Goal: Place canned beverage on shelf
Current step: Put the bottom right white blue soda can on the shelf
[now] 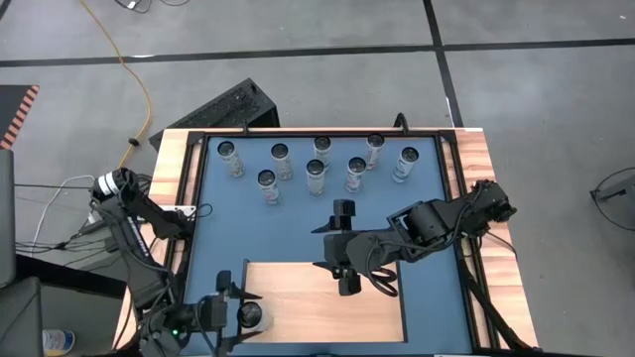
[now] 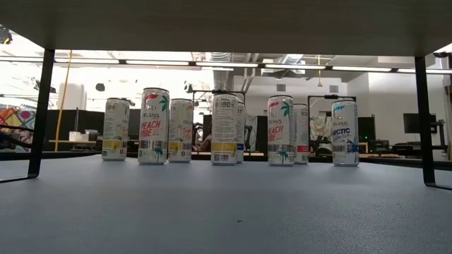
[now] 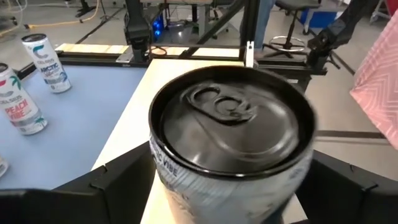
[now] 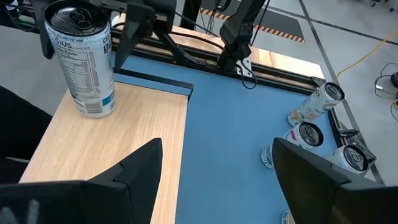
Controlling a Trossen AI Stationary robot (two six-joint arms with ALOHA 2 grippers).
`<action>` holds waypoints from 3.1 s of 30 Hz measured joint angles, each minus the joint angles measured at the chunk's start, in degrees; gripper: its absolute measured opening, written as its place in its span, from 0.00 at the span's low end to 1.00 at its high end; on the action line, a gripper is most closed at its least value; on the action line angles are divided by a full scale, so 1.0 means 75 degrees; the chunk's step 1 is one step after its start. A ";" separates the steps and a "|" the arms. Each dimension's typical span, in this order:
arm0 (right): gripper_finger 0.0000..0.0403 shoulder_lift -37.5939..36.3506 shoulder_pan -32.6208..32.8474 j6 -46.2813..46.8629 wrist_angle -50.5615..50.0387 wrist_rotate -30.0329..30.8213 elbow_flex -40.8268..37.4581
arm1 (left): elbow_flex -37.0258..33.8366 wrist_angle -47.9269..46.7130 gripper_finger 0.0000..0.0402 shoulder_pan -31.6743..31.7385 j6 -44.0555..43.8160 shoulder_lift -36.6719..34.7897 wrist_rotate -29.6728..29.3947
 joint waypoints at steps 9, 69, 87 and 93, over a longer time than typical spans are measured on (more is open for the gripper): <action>0.71 0.0000 0.0000 -0.0061 -0.0003 0.0000 -0.0003 | 0.0455 -0.0338 0.80 -0.0226 0.0101 -0.0001 -0.0291; 0.71 0.0663 0.0132 -0.0256 0.1584 -0.0152 0.0003 | 0.0800 -0.0779 0.80 -0.0389 -0.0248 0.0003 -0.1383; 0.71 0.2213 0.0541 0.0708 0.3964 0.1047 -0.0003 | 0.0800 -0.0713 0.80 -0.0421 -0.0010 0.0006 -0.1558; 0.71 0.2027 0.0792 0.0770 0.3908 0.1259 -0.0003 | 0.0800 -0.0698 0.80 -0.0421 -0.0052 0.0006 -0.1847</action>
